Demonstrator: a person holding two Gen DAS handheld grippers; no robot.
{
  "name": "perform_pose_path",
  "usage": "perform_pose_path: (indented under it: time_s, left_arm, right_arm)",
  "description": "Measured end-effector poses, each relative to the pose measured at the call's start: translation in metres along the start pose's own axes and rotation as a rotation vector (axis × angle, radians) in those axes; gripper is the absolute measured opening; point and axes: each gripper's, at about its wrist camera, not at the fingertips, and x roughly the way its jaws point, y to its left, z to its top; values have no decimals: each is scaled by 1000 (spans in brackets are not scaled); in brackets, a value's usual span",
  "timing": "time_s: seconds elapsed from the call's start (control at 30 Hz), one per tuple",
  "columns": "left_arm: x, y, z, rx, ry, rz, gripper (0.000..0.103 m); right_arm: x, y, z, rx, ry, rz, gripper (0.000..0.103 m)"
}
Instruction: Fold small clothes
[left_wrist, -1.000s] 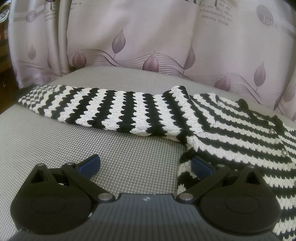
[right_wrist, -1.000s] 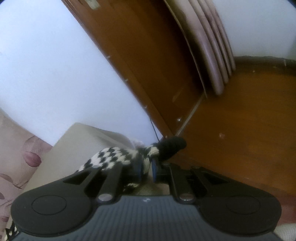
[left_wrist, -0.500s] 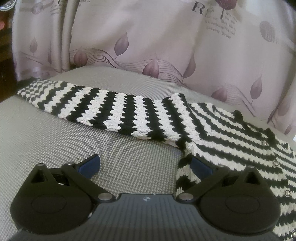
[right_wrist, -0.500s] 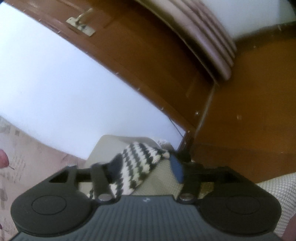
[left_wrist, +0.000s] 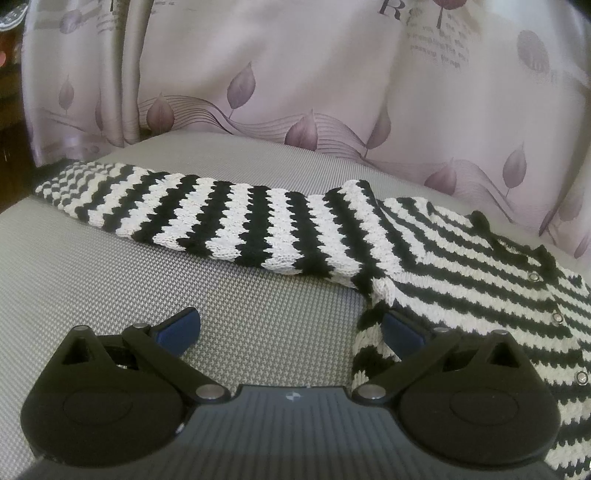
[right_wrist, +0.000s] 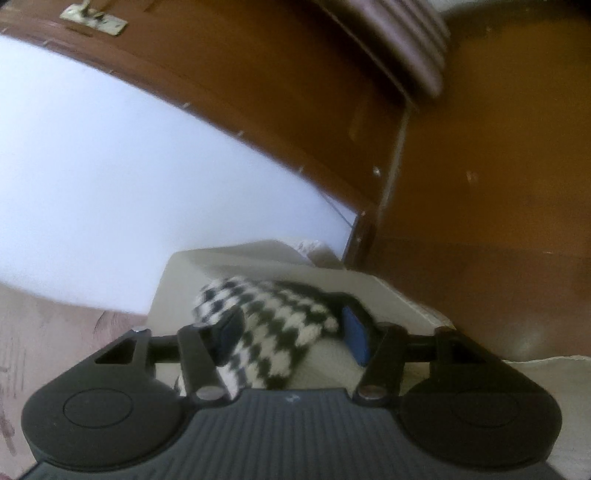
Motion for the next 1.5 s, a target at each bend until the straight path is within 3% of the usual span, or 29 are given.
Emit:
perform_pose_path:
  time_s: [0.07,0.13,0.23,0.3,0.37,0.4,0.47,0.5,0.63,0.7,0.77,0.83,0.87,0.9,0.97,1.03,1.13,1.33,1.5]
  left_arm:
    - [0,0,0,4,1,2,103]
    - [0,1,0,2,1,-1,103]
    - [0,1,0,-6,-3,-7,103]
    - [-1,2,0,-10,-4,-11,103]
    - [-1,2,0,-11,-5,-12,103]
    - [-1,2,0,-12,-5,-12,103]
    - [-1,2,0,-16,-6,-14,103]
    - [-1,2,0,-19,-7,-14,103]
    - [-1,2,0,-19,-7,-12,103]
    - [-1,1,0,-16,-5,-8,103]
    - [0,0,0,-10,-3,-3,103]
    - [0,-1,0,-3,0,2,103]
    - [0,-1,0,0,1,3,103]
    - [0,-1,0,0,1,3,103]
    - [0,-1,0,-5,-1,-1,103]
    - [0,1,0,-14,-5,-10,103]
    - [-2,5,0,-40,-19,-23,103]
    - [-10,26,0,-165,-73,-94,103]
    - [-18,53,10,-252,-116,-148,103]
  right_arm:
    - [6,-4,1,40,-6,6,38]
    - [2,-2,-2,34,-54,0,22]
    - [-16,0,-4,35,-152,64,16]
    - [-24,-2,-3,24,-145,75,16]
    - [-30,-5,0,17,-113,34,19]
    - [-32,-9,2,34,-102,27,24]
    - [-32,-15,7,71,-54,16,57]
    - [-32,-15,7,71,-38,-5,82]
    - [-14,-12,6,92,49,5,86]
    - [-3,-9,3,89,37,14,85]
    - [14,-4,4,88,31,29,77]
    - [26,0,4,67,20,10,37]
    - [29,0,4,67,6,27,34]
    - [28,2,4,66,-17,43,18]
    - [20,11,2,23,-83,71,17]
    - [6,19,-1,21,-149,161,17]
    - [-14,51,-8,-50,-168,252,16]
    - [-39,149,-43,-166,-114,414,16]
    - [-31,235,-107,-241,-12,535,16]
